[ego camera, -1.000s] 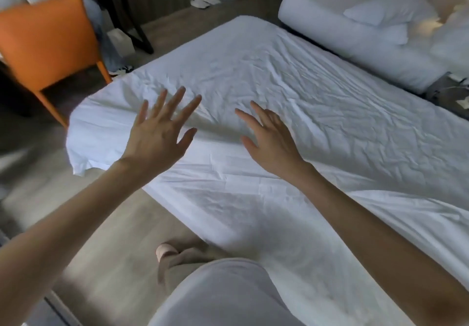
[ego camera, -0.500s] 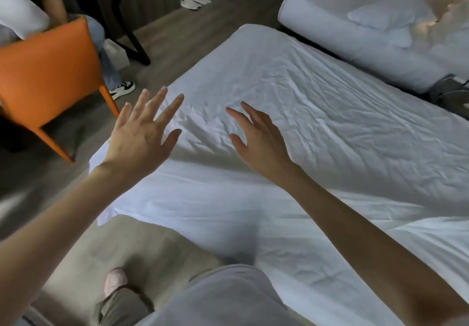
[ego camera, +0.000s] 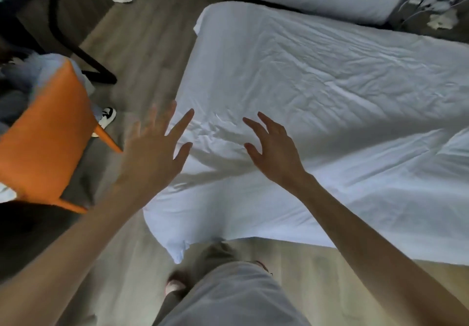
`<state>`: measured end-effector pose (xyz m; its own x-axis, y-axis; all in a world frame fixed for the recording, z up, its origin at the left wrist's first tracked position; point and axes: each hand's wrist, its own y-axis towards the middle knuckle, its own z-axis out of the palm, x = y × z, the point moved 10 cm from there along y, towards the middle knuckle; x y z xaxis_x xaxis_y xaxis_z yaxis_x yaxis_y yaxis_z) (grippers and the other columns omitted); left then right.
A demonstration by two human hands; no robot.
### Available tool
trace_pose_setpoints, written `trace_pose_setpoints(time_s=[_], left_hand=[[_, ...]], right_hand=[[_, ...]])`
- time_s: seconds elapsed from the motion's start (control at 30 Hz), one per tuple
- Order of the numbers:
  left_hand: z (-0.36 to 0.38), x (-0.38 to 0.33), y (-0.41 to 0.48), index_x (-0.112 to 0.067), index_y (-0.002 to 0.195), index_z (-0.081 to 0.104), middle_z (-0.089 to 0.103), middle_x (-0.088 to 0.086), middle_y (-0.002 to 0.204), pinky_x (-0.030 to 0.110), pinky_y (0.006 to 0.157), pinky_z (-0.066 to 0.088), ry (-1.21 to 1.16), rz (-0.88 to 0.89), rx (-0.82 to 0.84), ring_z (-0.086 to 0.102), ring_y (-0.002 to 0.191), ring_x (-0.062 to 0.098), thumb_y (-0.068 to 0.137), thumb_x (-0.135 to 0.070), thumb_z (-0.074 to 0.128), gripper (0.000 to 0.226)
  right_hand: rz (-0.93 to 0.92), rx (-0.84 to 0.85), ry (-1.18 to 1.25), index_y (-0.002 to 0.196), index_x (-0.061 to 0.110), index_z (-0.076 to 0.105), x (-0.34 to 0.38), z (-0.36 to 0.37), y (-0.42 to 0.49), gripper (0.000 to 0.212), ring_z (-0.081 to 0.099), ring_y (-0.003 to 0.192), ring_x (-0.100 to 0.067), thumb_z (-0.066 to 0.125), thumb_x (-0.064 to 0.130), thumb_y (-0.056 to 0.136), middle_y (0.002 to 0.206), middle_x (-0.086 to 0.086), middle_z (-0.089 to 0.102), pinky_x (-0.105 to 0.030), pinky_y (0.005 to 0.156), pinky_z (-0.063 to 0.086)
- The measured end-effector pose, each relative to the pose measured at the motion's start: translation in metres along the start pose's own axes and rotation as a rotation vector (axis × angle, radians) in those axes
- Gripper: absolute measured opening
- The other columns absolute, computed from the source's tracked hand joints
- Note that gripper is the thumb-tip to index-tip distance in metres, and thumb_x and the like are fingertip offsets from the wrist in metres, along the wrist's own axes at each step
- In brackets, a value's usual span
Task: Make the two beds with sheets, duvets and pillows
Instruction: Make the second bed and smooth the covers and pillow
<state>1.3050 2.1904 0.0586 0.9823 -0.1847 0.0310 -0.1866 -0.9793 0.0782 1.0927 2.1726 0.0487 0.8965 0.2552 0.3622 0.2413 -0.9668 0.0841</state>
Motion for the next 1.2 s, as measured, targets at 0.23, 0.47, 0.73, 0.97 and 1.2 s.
trace_pose_setpoints(time_s=[0.23,0.47,0.73,0.97,1.2], left_hand=[[0.008,0.037,0.049,-0.04,0.153,0.007,0.009,0.001,0.163,0.057,0.115,0.014,-0.131,0.134,-0.009,0.013,0.148,0.036,0.099,-0.047,0.035,0.061],[0.032,0.046,0.112,-0.045,0.151,-0.006,-0.007,-0.004,0.163,0.054,0.118,0.0,-0.139,0.274,0.072,-0.005,0.15,0.029,0.101,-0.048,0.026,0.059],[0.063,-0.008,0.173,-0.042,0.153,0.0,-0.003,-0.002,0.163,0.053,0.118,0.004,-0.198,0.555,0.156,-0.002,0.15,0.028,0.102,-0.045,0.034,0.061],[0.089,-0.077,0.184,-0.036,0.153,0.024,0.019,0.003,0.161,0.058,0.115,0.018,-0.264,0.957,0.194,0.017,0.147,0.035,0.097,-0.038,0.051,0.062],[0.092,-0.119,0.17,-0.028,0.147,0.041,0.035,0.009,0.155,0.061,0.109,0.028,-0.276,1.374,0.18,0.033,0.14,0.04,0.089,-0.033,0.064,0.062]], right_hand=[[0.186,-0.018,0.003,0.149,0.028,0.035,0.003,0.024,0.006,0.059,0.029,0.14,-0.031,0.058,0.032,0.095,0.158,-0.009,0.024,-0.046,0.104,0.038],[0.357,-0.041,0.031,0.148,0.026,0.038,-0.016,0.051,0.033,0.06,0.034,0.135,-0.036,0.061,0.028,0.093,0.157,-0.012,0.026,-0.048,0.099,0.041],[0.711,-0.095,0.069,0.148,0.031,0.034,-0.059,0.07,0.006,0.059,0.029,0.139,-0.033,0.058,0.031,0.094,0.159,-0.007,0.02,-0.049,0.101,0.041],[1.17,-0.152,0.137,0.148,0.026,0.037,-0.067,0.1,-0.058,0.061,0.033,0.136,-0.041,0.061,0.025,0.093,0.159,-0.01,0.02,-0.053,0.103,0.038],[1.508,-0.236,0.142,0.149,0.03,0.034,-0.001,0.107,-0.098,0.059,0.031,0.136,-0.037,0.057,0.027,0.094,0.159,-0.007,0.021,-0.047,0.105,0.033]])
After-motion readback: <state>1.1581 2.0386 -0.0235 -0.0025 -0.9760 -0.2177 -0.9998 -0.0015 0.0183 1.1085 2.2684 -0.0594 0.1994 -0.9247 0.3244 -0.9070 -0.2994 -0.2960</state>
